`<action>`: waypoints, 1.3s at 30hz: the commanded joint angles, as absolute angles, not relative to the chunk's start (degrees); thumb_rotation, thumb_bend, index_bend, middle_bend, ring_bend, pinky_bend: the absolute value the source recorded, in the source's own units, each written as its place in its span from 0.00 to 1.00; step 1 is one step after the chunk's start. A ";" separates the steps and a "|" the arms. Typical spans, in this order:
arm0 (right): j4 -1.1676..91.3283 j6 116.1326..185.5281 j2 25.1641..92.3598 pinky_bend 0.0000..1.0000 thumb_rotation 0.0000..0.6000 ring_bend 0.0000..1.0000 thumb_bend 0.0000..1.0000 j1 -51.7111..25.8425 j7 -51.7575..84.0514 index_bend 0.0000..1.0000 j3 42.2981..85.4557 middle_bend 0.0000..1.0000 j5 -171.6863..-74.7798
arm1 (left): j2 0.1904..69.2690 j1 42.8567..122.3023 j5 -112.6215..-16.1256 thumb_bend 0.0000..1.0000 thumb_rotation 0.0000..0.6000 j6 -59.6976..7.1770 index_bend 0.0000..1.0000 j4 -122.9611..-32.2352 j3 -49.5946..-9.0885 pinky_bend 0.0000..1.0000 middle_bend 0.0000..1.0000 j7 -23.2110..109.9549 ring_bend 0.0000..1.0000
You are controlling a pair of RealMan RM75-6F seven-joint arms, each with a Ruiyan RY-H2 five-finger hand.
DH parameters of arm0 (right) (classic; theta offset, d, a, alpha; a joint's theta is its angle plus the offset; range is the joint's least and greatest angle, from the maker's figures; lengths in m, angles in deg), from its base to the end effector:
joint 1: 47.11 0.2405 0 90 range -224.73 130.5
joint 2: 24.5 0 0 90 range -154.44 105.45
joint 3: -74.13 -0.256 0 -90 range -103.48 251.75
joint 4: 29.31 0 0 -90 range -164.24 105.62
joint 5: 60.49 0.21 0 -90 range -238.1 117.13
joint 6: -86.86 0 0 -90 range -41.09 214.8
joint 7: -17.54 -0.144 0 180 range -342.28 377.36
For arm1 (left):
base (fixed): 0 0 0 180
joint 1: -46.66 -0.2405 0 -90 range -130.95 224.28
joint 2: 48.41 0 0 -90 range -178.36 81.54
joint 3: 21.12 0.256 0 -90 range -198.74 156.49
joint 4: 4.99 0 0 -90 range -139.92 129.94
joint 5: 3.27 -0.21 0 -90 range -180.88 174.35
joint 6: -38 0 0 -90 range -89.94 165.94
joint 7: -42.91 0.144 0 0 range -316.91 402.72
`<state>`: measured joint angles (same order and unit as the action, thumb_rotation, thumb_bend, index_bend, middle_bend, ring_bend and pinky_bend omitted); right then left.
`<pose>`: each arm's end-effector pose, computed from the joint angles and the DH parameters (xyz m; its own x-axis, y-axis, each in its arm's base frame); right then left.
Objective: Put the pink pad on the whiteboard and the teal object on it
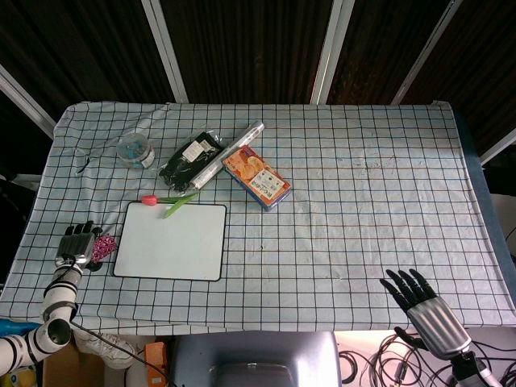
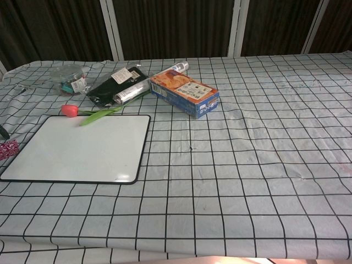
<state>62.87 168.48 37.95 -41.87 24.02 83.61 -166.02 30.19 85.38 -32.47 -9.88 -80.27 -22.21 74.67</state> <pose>-0.2903 -0.1246 0.1166 0.5623 -0.2201 0.7971 -0.8051 -0.3655 0.4671 -0.3304 0.3383 0.0579 0.5033 0.5254 0.6860 0.7372 0.1531 -0.6581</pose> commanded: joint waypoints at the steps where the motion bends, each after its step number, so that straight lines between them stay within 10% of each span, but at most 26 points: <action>1: 62.97 168.46 37.92 0.00 1.00 0.00 0.17 -41.84 23.98 0.00 83.61 0.00 -166.06 | 30.32 85.45 -32.04 0.27 1.00 -9.53 0.20 -79.95 -22.19 0.05 0.00 74.78 0.00; 39: 62.91 168.41 37.91 0.00 1.00 0.00 0.17 -41.77 23.96 0.00 83.64 0.00 -166.07 | 31.24 85.37 -31.11 0.35 1.00 -10.89 0.45 -77.46 -22.42 0.07 0.03 76.27 0.00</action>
